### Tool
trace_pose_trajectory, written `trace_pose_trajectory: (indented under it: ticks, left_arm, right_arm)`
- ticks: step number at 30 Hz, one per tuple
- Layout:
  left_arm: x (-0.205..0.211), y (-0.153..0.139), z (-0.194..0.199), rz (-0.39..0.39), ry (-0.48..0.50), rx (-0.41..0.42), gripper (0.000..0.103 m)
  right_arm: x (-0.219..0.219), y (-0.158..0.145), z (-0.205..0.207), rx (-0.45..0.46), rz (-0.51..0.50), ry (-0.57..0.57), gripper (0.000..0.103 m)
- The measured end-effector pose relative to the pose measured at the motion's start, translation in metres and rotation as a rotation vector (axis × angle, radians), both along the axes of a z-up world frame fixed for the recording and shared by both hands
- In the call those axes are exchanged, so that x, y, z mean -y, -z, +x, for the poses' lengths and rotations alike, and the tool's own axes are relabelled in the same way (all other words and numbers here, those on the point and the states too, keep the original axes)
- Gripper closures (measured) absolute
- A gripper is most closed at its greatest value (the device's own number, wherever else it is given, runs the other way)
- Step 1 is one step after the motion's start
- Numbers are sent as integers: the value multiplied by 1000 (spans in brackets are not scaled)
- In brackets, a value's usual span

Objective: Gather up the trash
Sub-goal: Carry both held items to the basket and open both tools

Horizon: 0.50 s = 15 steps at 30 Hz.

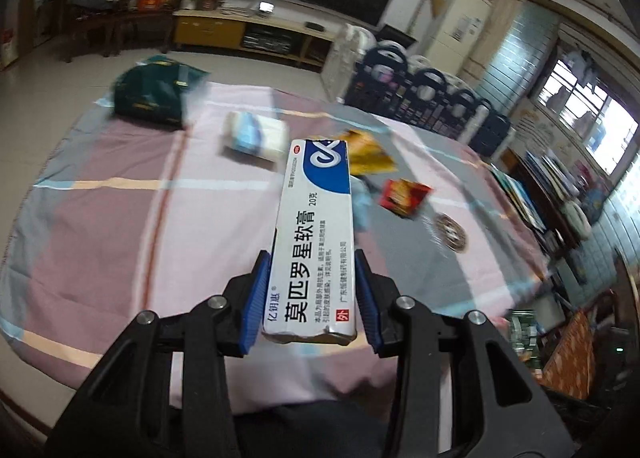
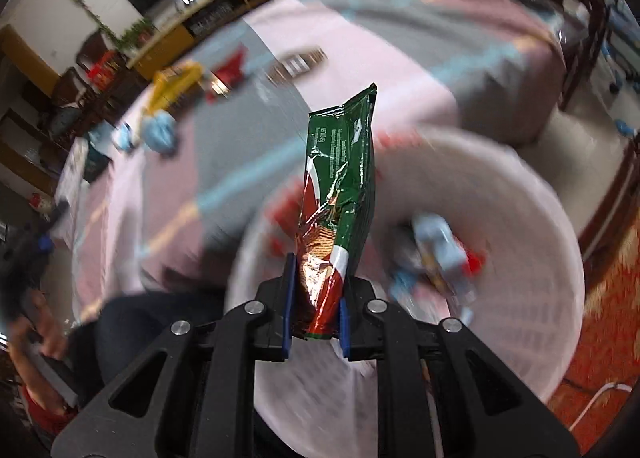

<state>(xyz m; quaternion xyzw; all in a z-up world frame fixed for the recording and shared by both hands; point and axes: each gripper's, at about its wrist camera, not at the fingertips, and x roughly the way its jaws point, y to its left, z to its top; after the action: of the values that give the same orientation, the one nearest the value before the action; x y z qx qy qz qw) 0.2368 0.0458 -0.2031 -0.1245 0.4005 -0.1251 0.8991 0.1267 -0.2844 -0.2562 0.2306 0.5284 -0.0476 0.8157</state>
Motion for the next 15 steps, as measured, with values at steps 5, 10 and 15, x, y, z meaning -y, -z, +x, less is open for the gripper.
trace_pose_trajectory:
  ticks: [5,10,15]
  left_arm:
    - [105,27,-28,3,297,-120,61]
    - [184,59,-70,67,611,-233,60]
    - [237,70,-113,252,866,-198,23]
  right_arm:
    - [26,32,-28,-144,23,18,52]
    - [83,-3,-54,5,22,219,32]
    - [111,-19,-67,65,13,297,30]
